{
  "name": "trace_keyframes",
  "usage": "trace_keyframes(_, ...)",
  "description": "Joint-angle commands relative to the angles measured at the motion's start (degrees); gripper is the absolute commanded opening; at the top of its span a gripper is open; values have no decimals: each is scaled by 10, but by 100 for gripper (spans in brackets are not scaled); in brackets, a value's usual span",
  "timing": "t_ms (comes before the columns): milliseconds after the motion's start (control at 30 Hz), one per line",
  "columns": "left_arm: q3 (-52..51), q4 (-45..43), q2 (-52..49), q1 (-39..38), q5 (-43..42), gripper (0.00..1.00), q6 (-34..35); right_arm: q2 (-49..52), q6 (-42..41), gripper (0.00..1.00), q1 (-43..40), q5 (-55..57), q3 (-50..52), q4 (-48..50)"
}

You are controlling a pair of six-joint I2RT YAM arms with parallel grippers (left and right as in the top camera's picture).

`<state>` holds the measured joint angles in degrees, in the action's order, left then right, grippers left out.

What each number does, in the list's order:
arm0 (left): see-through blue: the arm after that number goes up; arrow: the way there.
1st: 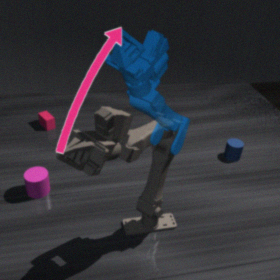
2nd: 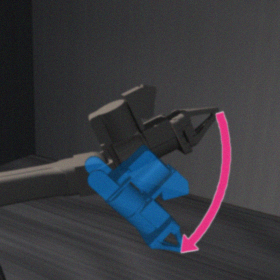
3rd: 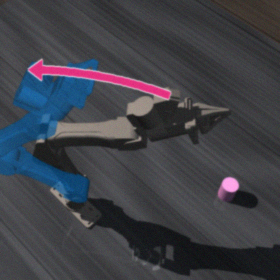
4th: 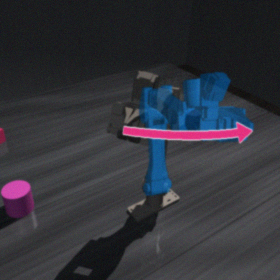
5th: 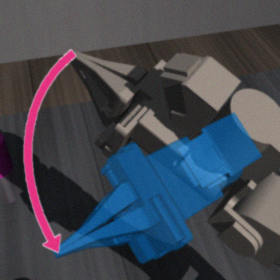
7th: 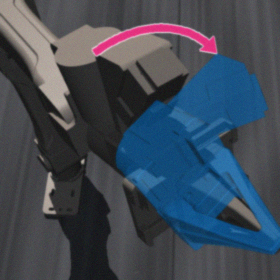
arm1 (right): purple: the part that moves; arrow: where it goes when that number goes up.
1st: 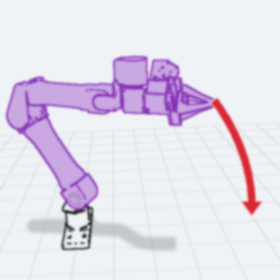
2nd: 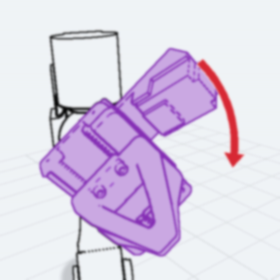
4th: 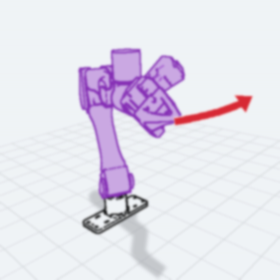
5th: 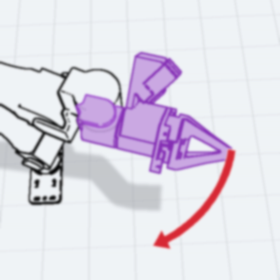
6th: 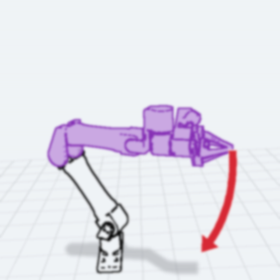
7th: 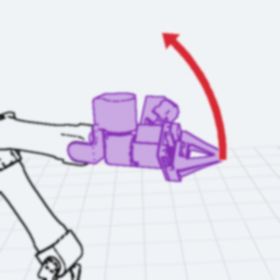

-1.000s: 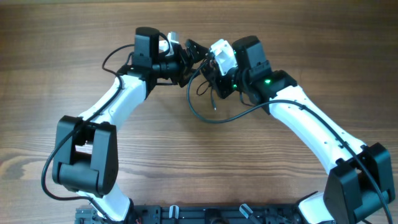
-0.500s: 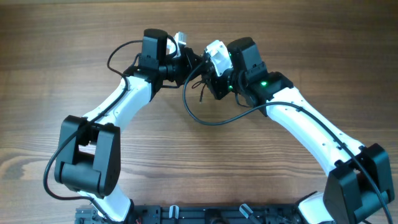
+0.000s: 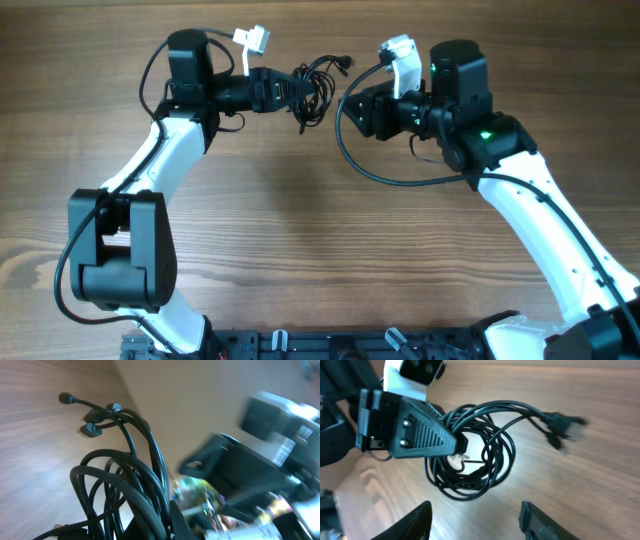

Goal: Untangle cables

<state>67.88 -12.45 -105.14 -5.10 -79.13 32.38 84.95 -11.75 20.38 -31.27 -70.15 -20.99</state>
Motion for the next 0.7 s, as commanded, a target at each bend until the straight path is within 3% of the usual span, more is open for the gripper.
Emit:
trace_keyframes(0, 4, -11, 13, -2, -112, 4, -19, 26, -23, 49, 10, -52, -7, 2)
trace_keyframes(133, 4, -20, 13, -1, -112, 4, -20, 39, -23, 49, 10, -60, -7, 4)
trace_keyframes(200, 4, -25, 13, -1, -112, 4, -20, 43, -17, 55, 10, -57, -7, 4)
trace_keyframes(333, 4, -26, 13, -2, -112, 4, -20, 57, -34, 58, 10, -26, -7, 7)
trace_keyframes(467, 4, -26, 13, -2, -112, 4, -19, 90, -39, 63, 9, -78, -7, 40)
trace_keyframes(667, 4, -26, 13, -13, -112, 4, -19, 137, -52, 63, 9, -104, -7, 107)
